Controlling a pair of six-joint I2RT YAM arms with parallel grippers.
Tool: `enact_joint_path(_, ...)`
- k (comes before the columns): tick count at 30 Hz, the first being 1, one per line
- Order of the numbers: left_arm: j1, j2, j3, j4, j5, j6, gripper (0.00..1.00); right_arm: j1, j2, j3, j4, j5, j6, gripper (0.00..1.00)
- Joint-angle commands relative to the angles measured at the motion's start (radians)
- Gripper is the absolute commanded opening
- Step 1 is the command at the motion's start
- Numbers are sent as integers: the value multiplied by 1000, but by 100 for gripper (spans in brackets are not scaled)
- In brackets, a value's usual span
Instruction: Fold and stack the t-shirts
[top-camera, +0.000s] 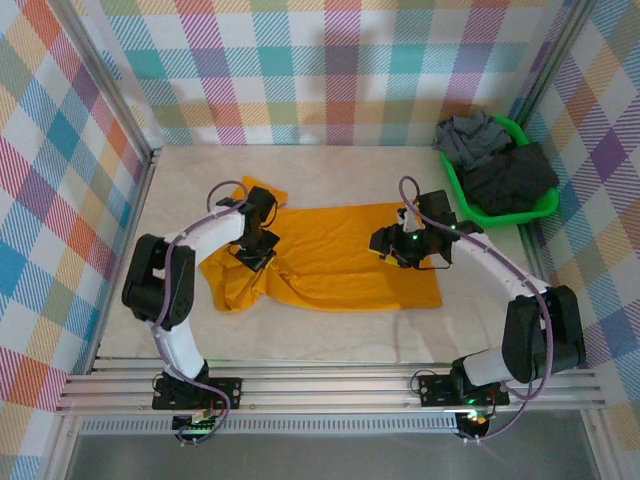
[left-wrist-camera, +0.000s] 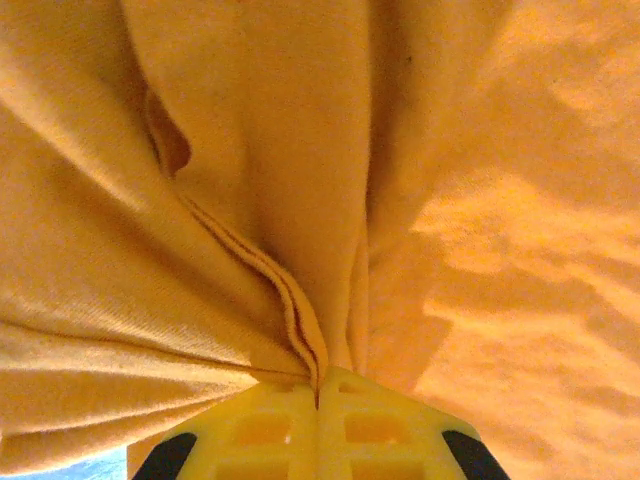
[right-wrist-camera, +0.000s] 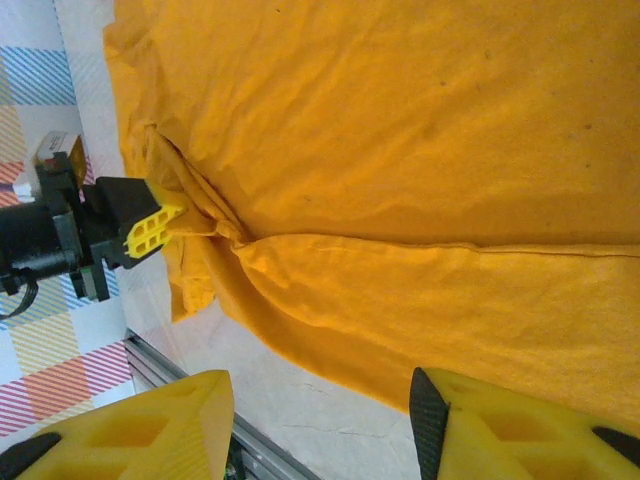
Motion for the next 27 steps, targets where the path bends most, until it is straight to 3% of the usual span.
enact_joint_path(1,-14,16,21,-155,-18,72,0,5,6,32,-18,0,-2,50)
enact_joint_path(4,-14,-17,-33,-166,-31,85,0,4,3,30,-27,1,-8,50)
enact_joint_path(6,-14,-43,-87,-149,-22,91,9,4,1,25,-28,5,-9,50)
enact_joint_path(7,-14,-68,-117,-136,-17,91,19,4,2,22,-27,5,-10,50)
enact_joint_path(9,-15,-144,-160,-120,-39,88,51,4,4,19,-32,3,-13,50)
enact_joint_path(10,-16,-197,-176,-129,-61,83,60,4,7,16,-30,1,-13,50)
enact_joint_path(14,5,-374,-254,-192,-151,48,63,4,38,-5,-42,16,-13,50)
enact_joint_path(17,69,-464,-388,-139,-126,9,63,4,74,-22,-38,9,-1,49)
enact_joint_path(21,176,-498,-512,-49,-119,-6,61,4,95,-20,-29,0,0,49)
enact_joint_path(27,322,-453,-542,-6,-167,104,57,4,99,-1,-55,-1,-19,49)
